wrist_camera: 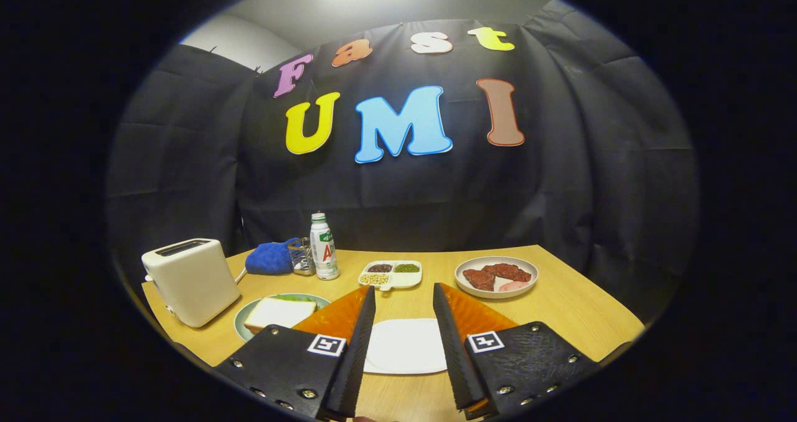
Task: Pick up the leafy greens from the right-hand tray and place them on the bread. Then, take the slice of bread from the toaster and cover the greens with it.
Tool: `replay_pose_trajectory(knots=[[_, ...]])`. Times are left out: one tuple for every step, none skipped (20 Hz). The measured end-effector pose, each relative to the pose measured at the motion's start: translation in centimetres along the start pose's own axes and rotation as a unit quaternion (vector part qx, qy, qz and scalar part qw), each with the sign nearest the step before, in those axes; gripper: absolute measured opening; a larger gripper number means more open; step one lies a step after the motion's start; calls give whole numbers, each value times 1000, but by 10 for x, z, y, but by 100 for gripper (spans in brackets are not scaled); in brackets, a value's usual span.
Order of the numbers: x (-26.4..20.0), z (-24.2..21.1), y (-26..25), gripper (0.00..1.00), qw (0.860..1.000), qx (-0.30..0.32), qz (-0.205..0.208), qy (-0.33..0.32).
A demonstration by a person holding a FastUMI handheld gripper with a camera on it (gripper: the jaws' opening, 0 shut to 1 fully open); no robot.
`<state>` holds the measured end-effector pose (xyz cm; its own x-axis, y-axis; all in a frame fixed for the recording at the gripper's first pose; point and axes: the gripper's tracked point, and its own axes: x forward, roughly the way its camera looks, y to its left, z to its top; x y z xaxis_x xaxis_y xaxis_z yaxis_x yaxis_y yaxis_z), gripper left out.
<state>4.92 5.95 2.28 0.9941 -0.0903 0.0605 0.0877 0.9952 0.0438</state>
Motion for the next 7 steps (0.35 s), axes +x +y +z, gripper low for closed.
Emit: replay_pose_trajectory(knots=[[-5,2,-11,57,1000,1,5,-4],[-9,3,-26,57,1000,-5,2,-7],[-15,3,-48,57,1000,-18,-12,-8],[-20,4,-68,57,999,-28,-21,-11],[-27,6,-86,57,999,-36,-31,-14],[-33,6,-104,57,998,-39,-40,-14],[-39,7,-120,57,998,-36,-45,-14]])
